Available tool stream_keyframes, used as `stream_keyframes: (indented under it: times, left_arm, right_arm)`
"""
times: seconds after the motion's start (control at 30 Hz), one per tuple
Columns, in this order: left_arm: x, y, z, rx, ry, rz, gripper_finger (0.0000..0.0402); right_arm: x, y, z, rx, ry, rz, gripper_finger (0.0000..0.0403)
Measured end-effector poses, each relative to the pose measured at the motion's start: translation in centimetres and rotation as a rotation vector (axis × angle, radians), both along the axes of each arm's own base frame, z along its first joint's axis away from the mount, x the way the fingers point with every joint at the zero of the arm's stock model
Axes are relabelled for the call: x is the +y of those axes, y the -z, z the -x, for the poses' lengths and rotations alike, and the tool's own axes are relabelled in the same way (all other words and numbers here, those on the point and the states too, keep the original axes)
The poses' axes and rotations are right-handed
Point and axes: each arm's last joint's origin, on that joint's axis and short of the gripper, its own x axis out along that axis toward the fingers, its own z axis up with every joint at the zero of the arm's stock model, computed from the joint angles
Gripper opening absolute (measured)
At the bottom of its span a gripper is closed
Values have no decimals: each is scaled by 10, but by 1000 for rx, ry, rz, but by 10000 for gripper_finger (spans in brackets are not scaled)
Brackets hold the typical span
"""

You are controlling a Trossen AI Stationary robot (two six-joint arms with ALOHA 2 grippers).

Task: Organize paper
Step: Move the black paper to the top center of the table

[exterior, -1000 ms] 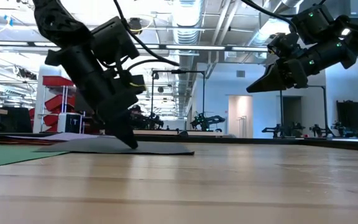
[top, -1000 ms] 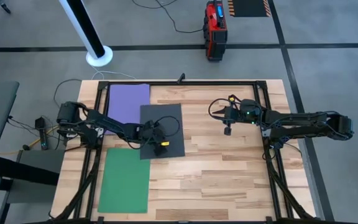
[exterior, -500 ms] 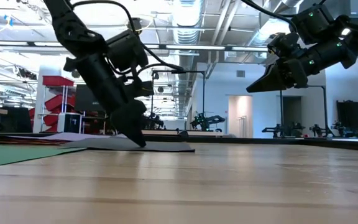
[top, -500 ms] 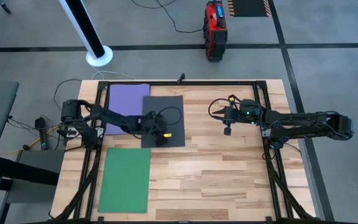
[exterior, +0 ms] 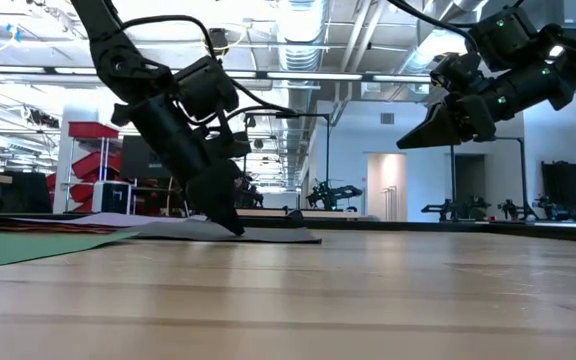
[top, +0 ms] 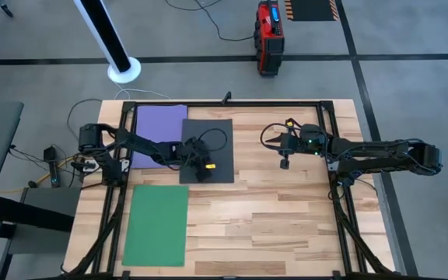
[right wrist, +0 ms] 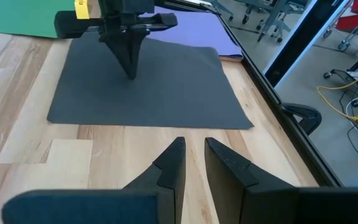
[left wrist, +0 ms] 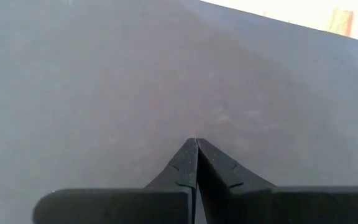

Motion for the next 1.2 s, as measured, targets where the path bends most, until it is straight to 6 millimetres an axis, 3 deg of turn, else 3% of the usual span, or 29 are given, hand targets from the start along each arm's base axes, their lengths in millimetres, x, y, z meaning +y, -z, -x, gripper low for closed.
stream_keyframes:
  times: [0.6,0.8,1.0,1.2]
  left_arm:
    - [13,-18,-15,-115,9,-66,0]
    - [13,-35,-23,126,-75,-194,0]
    - [18,-23,-32,261,-88,-187,0]
    - [20,5,-50,349,-89,-154,0]
  right_arm:
    - [0,-1,0,-7,-1,5,59]
    - [0,-1,0,-7,-2,7,59]
    - [0,0,0,-3,-1,4,59]
    - [-1,0,0,4,4,3,59]
